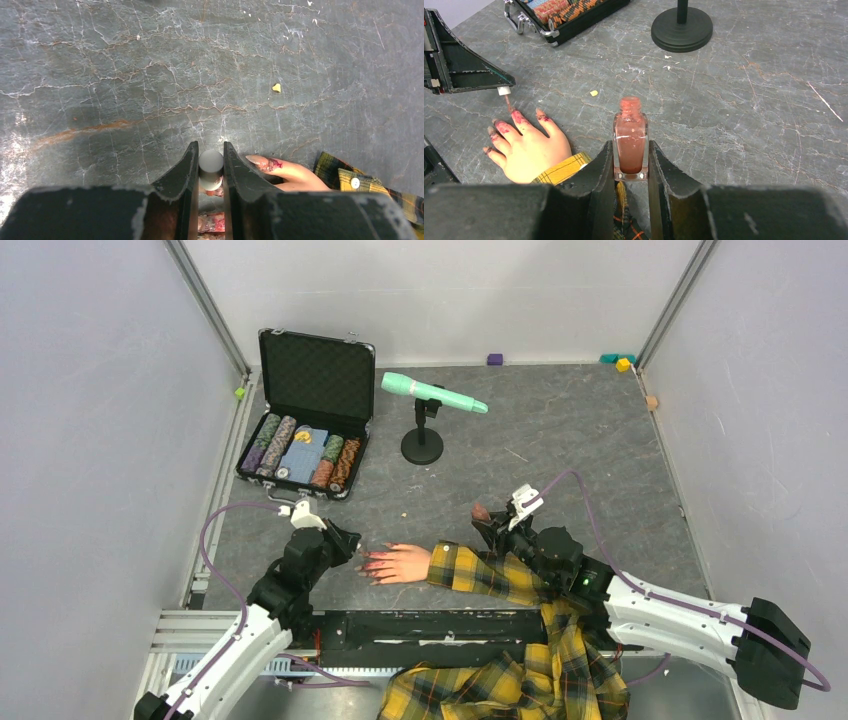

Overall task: Paint the nails
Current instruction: Paint the nail polish on the nail.

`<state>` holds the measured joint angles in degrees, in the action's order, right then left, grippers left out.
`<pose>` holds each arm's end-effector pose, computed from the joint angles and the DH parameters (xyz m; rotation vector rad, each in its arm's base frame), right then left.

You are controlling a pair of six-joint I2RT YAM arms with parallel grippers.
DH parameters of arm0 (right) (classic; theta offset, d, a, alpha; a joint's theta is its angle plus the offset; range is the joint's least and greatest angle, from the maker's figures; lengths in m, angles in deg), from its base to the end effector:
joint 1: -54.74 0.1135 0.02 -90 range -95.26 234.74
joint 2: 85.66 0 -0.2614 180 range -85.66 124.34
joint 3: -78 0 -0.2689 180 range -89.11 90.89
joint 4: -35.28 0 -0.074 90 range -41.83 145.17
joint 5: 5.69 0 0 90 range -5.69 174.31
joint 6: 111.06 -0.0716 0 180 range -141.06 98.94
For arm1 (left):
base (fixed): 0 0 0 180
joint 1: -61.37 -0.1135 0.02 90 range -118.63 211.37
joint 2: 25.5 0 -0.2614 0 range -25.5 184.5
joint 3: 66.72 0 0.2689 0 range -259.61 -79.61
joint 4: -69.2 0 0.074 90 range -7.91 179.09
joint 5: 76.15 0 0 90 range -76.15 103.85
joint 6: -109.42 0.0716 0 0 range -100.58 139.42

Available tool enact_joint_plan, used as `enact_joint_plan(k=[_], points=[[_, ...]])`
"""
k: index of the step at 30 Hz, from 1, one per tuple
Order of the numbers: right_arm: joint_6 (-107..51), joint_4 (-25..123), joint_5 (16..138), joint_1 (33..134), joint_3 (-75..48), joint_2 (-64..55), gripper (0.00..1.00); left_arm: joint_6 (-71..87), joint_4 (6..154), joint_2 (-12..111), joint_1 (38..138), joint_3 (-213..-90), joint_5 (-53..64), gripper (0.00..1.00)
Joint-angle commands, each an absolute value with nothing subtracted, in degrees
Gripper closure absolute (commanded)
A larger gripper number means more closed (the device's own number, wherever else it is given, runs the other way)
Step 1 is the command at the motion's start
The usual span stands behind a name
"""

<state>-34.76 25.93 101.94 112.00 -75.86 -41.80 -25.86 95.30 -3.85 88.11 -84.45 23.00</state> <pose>0.1418 0.1804 0.1921 -0.4289 1.7009 0.6519 0.1575 -0.0666 0.1192 -0.4424 2.0969 -0.5878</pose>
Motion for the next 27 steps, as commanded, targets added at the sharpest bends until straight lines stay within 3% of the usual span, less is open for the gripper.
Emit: enact_joint_plan(k=[1, 27], points=[[-35.13, 22.55, 102.11, 112.13, -75.83, -42.34, 1.0, -26.24, 93.76, -4.24, 88.27, -84.99, 25.12, 0.98], [-35.07, 22.53, 102.31, 112.1, -76.09, -42.35, 1.0, -26.55, 93.82, -2.27, 88.26, -85.45, 26.03, 0.98]])
